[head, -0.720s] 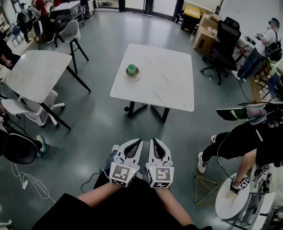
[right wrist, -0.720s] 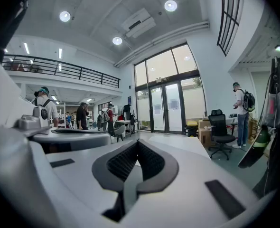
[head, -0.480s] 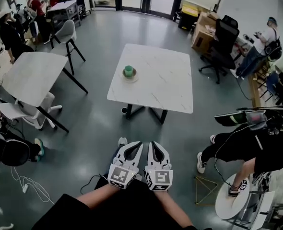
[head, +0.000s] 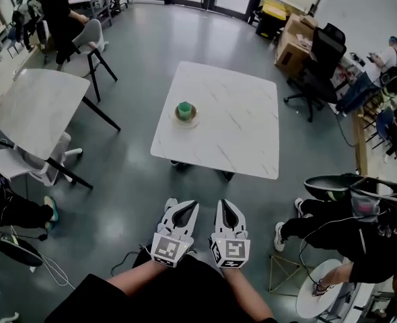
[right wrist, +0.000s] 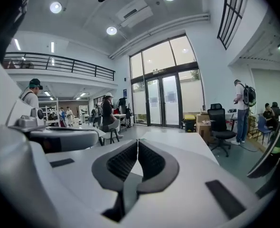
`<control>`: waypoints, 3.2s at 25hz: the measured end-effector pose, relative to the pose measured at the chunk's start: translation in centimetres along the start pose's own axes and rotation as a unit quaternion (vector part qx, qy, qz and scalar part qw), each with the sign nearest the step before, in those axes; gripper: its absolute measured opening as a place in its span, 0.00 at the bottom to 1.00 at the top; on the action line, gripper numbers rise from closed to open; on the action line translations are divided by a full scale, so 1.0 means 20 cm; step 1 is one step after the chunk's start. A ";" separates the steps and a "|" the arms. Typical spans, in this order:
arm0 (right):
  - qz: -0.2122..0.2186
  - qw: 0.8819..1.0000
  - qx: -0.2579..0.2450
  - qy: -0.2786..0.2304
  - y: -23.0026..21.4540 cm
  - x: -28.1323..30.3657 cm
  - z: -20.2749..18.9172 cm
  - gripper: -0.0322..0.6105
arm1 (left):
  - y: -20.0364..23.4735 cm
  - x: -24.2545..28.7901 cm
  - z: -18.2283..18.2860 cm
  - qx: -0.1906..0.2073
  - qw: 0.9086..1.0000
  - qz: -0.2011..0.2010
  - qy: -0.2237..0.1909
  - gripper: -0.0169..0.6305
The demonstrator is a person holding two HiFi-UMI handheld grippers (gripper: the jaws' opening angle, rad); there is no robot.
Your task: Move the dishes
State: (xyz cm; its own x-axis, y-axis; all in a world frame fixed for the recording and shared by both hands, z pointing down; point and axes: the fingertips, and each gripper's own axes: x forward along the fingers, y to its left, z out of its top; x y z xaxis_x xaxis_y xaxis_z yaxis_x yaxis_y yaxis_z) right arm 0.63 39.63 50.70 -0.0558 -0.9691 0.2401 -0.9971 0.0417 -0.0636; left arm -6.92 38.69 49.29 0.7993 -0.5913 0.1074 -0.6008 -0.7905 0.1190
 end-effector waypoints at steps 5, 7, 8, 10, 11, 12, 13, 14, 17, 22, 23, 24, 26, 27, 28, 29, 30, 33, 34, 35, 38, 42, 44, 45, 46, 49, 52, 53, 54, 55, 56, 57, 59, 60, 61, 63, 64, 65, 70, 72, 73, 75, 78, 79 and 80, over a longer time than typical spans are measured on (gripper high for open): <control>0.002 1.000 -0.007 0.024 0.03 0.45 0.14 0.08 | 0.38 0.24 0.08 0.004 1.000 0.014 0.006 0.05; 0.005 1.000 -0.009 0.025 0.07 0.61 0.19 0.08 | 0.52 0.32 0.10 -0.001 1.000 0.016 0.006 0.05; 0.007 1.000 -0.009 0.025 0.08 0.68 0.22 0.08 | 0.59 0.36 0.12 -0.004 1.000 0.015 0.004 0.05; 0.011 0.999 -0.009 0.030 0.10 0.82 0.26 0.08 | 0.71 0.43 0.16 -0.006 1.000 0.012 0.000 0.05; 0.011 0.999 -0.009 0.035 0.10 0.89 0.26 0.08 | 0.77 0.47 0.17 -0.007 1.000 0.011 0.000 0.05; 0.010 0.999 -0.008 0.040 0.10 0.94 0.26 0.08 | 0.83 0.50 0.18 -0.008 1.000 0.010 0.000 0.05; 0.007 0.999 -0.007 0.045 0.10 0.99 0.26 0.08 | 0.88 0.52 0.17 -0.010 1.000 0.009 0.001 0.05; 0.003 0.999 -0.006 0.048 0.11 1.04 0.26 0.08 | 0.94 0.54 0.17 -0.011 1.000 0.006 0.002 0.05; -0.007 0.998 -0.001 0.055 0.11 1.14 0.26 0.08 | 1.06 0.60 0.16 -0.013 1.000 -0.002 0.004 0.05; -0.006 0.999 0.009 0.043 0.11 1.25 0.30 0.08 | 1.19 0.67 0.20 -0.025 1.000 0.003 -0.009 0.05; -0.006 0.999 0.007 0.043 0.10 1.28 0.30 0.08 | 1.20 0.68 0.20 -0.026 1.000 0.005 -0.011 0.05; -0.004 0.999 0.007 0.045 0.10 1.31 0.30 0.08 | 1.22 0.70 0.20 -0.024 1.000 0.006 -0.010 0.05; 0.006 0.999 0.005 0.052 0.12 1.38 0.29 0.08 | 1.26 0.72 0.19 -0.021 1.000 0.009 -0.008 0.05; 0.012 0.998 0.003 0.055 0.13 1.40 0.29 0.08 | 1.28 0.73 0.19 -0.021 1.000 0.012 -0.007 0.05; 0.017 0.998 0.002 0.060 0.14 1.43 0.28 0.08 | 1.30 0.74 0.19 -0.023 1.000 0.016 -0.006 0.05; 0.022 0.998 0.004 0.065 0.14 1.46 0.27 0.08 | 1.32 0.76 0.19 -0.027 0.999 0.021 -0.004 0.05; 0.027 0.997 0.006 0.071 0.15 1.49 0.25 0.08 | 1.34 0.77 0.18 -0.032 0.999 0.026 -0.001 0.05; 0.048 0.996 0.007 0.080 0.16 1.59 0.23 0.08 | 1.41 0.81 0.15 -0.038 0.998 0.041 0.010 0.05; 0.055 0.995 0.006 0.080 0.16 1.63 0.23 0.08 | 1.43 0.84 0.14 -0.037 0.998 0.046 0.012 0.05; 0.061 0.995 0.006 0.081 0.16 1.68 0.23 0.08 | 1.45 0.86 0.14 -0.036 0.998 0.050 0.014 0.05; 0.073 0.994 0.007 0.082 0.11 1.81 0.26 0.08 | 1.51 0.96 0.15 -0.033 0.997 0.062 0.016 0.05; 0.072 0.994 0.015 0.083 -0.02 1.99 0.27 0.08 | 1.58 1.11 0.14 -0.036 0.996 0.084 0.021 0.05; 0.081 0.992 0.016 0.092 -0.08 2.06 0.25 0.08 | 1.61 1.19 0.10 -0.036 0.995 0.093 0.029 0.05; 0.086 0.991 0.015 0.099 -0.09 2.10 0.23 0.08 | 1.63 1.24 0.09 -0.034 0.994 0.095 0.034 0.05; 0.090 0.990 0.014 0.107 -0.11 2.14 0.21 0.08 | 1.64 1.28 0.07 -0.032 0.994 0.096 0.040 0.05; 0.099 0.986 0.012 0.133 -0.16 2.27 0.13 0.08 | 1.69 1.38 0.05 -0.040 0.993 0.103 0.047 0.05; 0.108 0.982 0.013 0.156 -0.21 2.38 0.05 0.08 | 1.73 1.45 0.03 -0.051 0.992 0.108 0.041 0.05; 0.111 0.980 0.012 0.162 -0.21 2.42 0.02 0.08 | 1.75 1.47 0.02 -0.052 0.991 0.112 0.043 0.05; 0.115 0.979 0.012 0.169 -0.22 2.45 -0.01 0.08 | 1.77 1.48 0.01 -0.052 0.991 0.118 0.047 0.05; 0.120 0.977 0.014 0.176 -0.22 2.48 -0.04 0.10 | 1.79 1.49 -0.01 -0.052 0.989 0.124 0.053 0.05; 0.124 0.975 0.018 0.182 -0.22 2.51 -0.06 0.16 | 1.80 1.49 -0.04 -0.054 0.988 0.130 0.058 0.05; 0.126 0.974 0.023 0.187 -0.23 2.54 -0.09 0.23 | 1.82 1.50 -0.05 -0.056 0.987 0.135 0.062 0.05; 0.125 0.972 0.026 0.197 -0.25 2.59 -0.14 0.24 | 1.85 1.51 -0.08 -0.059 0.986 0.142 0.067 0.05; 0.124 0.970 0.026 0.206 -0.26 2.61 -0.18 0.24 | 1.86 1.51 -0.08 -0.060 0.985 0.144 0.069 0.05; 0.122 0.968 0.027 0.217 -0.27 2.64 -0.22 0.24 | 1.87 1.52 -0.09 -0.060 0.985 0.146 0.071 0.05; 0.115 0.962 0.030 0.244 -0.28 2.68 -0.31 0.23 | 1.89 1.52 -0.11 -0.061 0.984 0.148 0.076 0.05; 0.112 0.960 0.031 0.257 -0.28 2.70 -0.35 0.23 | 1.90 1.52 -0.12 -0.061 0.984 0.149 0.078 0.05; 0.109 0.957 0.034 0.266 -0.29 2.72 -0.39 0.23 | 1.91 1.52 -0.13 -0.062 0.984 0.149 0.079 0.05; 0.097 0.955 0.042 0.278 -0.28 2.78 -0.46 0.21 | 1.93 1.52 -0.15 -0.069 0.982 0.151 0.084 0.05; 0.087 0.954 0.035 0.284 -0.29 2.81 -0.49 0.19 | 1.94 1.52 -0.16 -0.075 0.981 0.156 0.087 0.05; 0.084 0.953 0.034 0.290 -0.29 2.82 -0.51 0.19 | 1.95 1.51 -0.16 -0.076 0.980 0.158 0.089 0.05; 0.082 0.949 0.035 0.301 -0.29 2.84 -0.55 0.19 | 1.96 1.49 -0.17 -0.075 0.980 0.160 0.090 0.05; 0.081 0.944 0.036 0.317 -0.29 2.85 -0.61 0.18 | 1.97 1.46 -0.18 -0.073 0.980 0.162 0.091 0.05; 0.079 0.943 0.040 0.320 -0.29 2.85 -0.62 0.18 | 1.97 1.44 -0.18 -0.075 0.980 0.162 0.092 0.05; 0.076 0.943 0.042 0.322 -0.30 2.84 -0.62 0.15 | 1.97 1.42 -0.19 -0.076 0.980 0.162 0.093 0.05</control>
State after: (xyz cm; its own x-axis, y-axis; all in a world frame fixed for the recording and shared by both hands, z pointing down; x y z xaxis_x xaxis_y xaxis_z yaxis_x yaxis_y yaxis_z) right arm 2.70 -12.74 76.75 -0.2450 -0.6035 0.7588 -0.9689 0.1232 -0.2148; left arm -7.88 -8.62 60.68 0.5587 -0.7566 0.3397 -0.8288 -0.5254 0.1927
